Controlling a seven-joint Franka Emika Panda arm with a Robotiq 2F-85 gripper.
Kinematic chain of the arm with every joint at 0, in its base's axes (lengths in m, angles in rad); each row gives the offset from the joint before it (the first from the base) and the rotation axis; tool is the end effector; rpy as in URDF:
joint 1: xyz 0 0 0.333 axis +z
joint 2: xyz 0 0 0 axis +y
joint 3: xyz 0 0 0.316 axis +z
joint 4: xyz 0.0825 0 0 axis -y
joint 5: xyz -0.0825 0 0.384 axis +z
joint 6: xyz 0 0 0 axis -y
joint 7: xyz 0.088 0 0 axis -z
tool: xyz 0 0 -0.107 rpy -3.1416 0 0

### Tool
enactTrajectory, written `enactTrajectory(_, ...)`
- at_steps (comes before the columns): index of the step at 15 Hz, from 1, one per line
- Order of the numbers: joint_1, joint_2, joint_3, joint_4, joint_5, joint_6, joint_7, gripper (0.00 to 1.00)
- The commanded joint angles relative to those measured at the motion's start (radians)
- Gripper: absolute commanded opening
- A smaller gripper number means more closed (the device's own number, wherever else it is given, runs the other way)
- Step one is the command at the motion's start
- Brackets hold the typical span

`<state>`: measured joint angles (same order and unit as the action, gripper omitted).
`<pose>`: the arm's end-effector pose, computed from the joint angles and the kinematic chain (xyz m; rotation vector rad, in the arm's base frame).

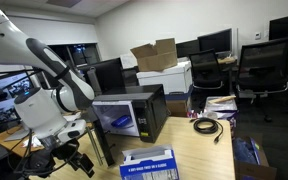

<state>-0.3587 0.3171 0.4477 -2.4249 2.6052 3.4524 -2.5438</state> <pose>0.3456 -0.0155 0.1812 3.1217 -0.0572 0.2490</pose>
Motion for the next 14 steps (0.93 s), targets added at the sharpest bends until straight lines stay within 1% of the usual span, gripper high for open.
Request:
enactTrajectory(1,0.011,-0.027,0.013,-0.025,0.000,0.002,0.008,1.00)
enactTrajectory(2,0.024,-0.018,0.003,-0.027,0.000,0.002,0.014,1.00)
enactTrajectory(5,0.109,-0.010,-0.071,-0.047,0.000,0.002,0.044,1.00)
enactTrajectory(9,0.196,-0.020,-0.147,-0.062,0.000,0.002,0.072,1.00)
enactTrajectory(14,0.276,-0.024,-0.216,-0.064,0.000,0.002,0.087,1.00)
